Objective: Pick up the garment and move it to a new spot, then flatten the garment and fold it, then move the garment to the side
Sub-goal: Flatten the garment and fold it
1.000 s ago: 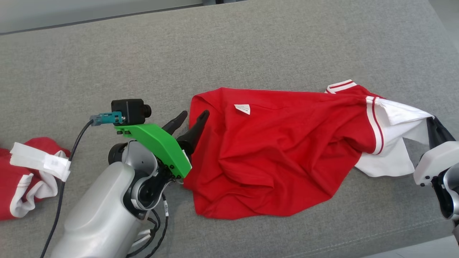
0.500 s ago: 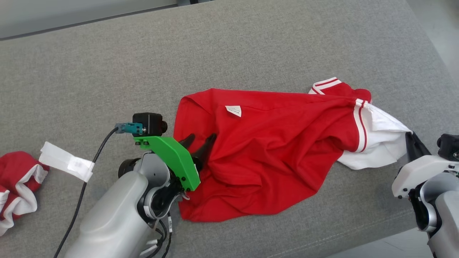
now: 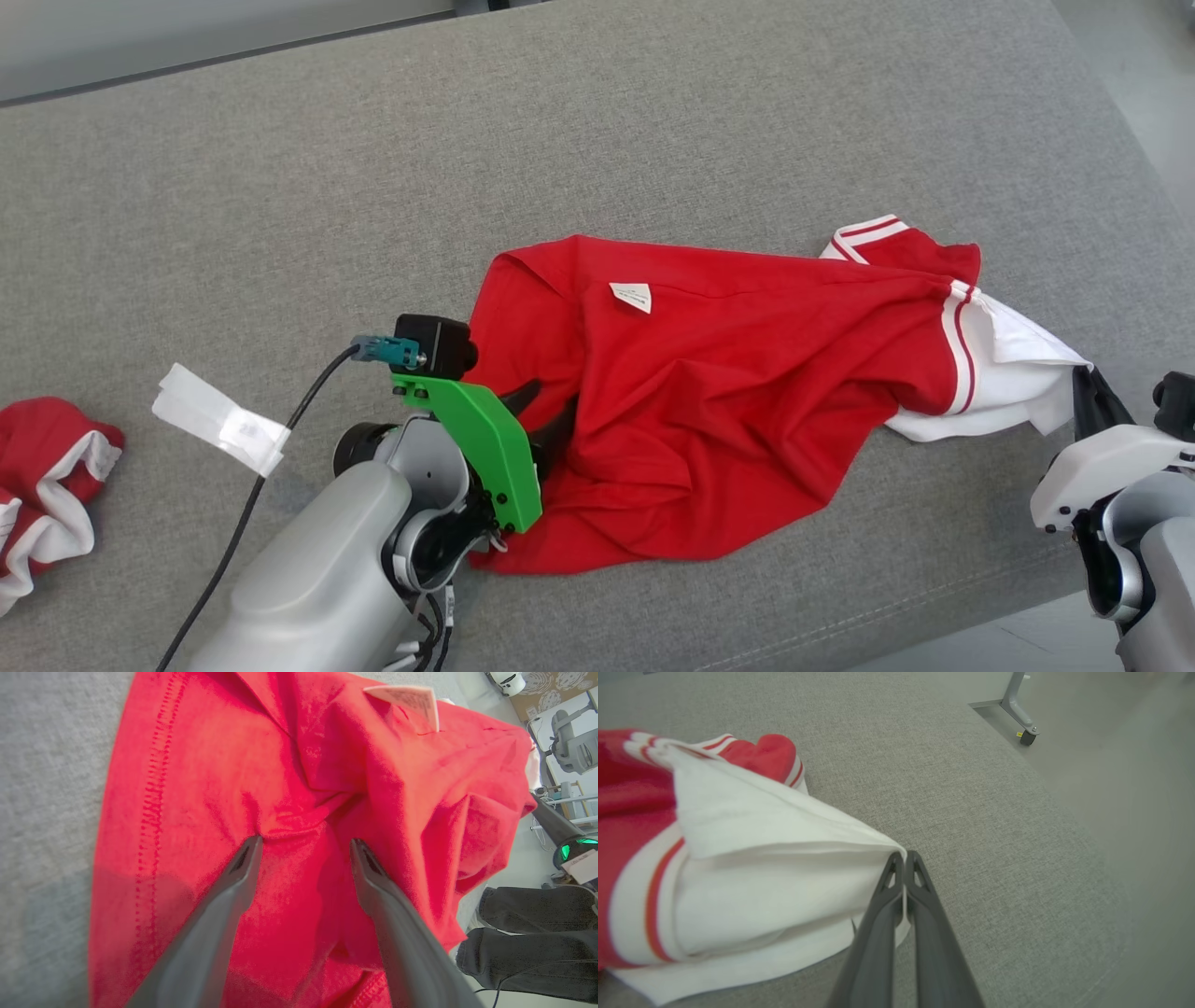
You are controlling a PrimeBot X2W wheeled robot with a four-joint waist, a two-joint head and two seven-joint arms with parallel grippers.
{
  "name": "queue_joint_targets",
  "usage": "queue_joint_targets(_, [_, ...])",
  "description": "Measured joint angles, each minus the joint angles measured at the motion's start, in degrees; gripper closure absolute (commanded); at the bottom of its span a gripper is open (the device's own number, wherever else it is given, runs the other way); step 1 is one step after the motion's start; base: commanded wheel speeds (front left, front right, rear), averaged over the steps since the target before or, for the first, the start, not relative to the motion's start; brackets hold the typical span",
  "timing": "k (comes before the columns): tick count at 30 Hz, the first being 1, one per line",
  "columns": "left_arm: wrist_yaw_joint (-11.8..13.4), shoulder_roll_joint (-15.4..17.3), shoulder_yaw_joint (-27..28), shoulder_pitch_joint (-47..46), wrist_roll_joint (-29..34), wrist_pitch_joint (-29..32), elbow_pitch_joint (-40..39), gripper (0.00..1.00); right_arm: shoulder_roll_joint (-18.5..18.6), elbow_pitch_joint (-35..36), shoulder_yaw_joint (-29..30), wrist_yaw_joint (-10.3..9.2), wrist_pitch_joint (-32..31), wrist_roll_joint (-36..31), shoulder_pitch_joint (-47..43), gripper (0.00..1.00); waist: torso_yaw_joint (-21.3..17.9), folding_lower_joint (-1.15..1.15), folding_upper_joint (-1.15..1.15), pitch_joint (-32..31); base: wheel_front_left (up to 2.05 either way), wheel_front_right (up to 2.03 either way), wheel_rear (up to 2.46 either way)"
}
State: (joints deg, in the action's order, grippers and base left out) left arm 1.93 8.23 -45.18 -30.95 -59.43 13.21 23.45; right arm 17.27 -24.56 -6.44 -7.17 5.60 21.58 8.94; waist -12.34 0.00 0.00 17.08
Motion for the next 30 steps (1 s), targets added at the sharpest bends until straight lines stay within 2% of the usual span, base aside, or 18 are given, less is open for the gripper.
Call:
queue_joint_targets(6, [-1.9,0.8,-1.0,0.0,0.3,0.9,0.4,1.0,-0.5,-0.4,0.7,0.0,1.0,-0.4,-0.1,1.0,0.7,0.0,0.0,-0.3,0.0,0.0,0.0])
queue_joint_targets(12, [-3.2,0.9,2.9,0.0,-2.4,-0.6,-1.4,1.0,-0.4,-0.6,1.3,0.0,1.9,-0.5,-0.2,1.0,2.4,0.0,0.0,-0.8,0.0,0.0,0.0])
queue_joint_targets(17, [-5.0,0.8,4.3,0.5,-5.0,-0.7,-3.6,1.0,-0.5,-1.0,1.5,0.0,2.0,-0.6,-0.4,1.0,4.3,0.0,0.0,-1.4,0.0,0.0,0.0])
queue_joint_targets(21, [-5.5,0.9,4.6,1.1,-6.0,-1.2,-4.5,1.0,-0.5,-1.3,1.6,0.0,2.2,-0.8,-1.1,1.0,5.8,0.0,0.0,-2.0,0.0,0.0,0.0])
queue_joint_targets(26, [-5.4,3.2,7.7,1.8,-5.9,-3.8,-5.2,1.0,-0.5,-1.5,1.1,0.0,2.3,-1.3,-1.3,1.0,7.4,0.0,0.0,-3.0,0.0,0.0,0.0])
queue_joint_targets(30, [-4.9,6.7,10.5,3.0,-5.9,-5.8,-7.3,1.0,-0.9,-1.4,0.0,0.01,2.3,-1.6,-1.3,1.0,8.1,0.0,0.0,-3.7,0.0,0.0,0.0])
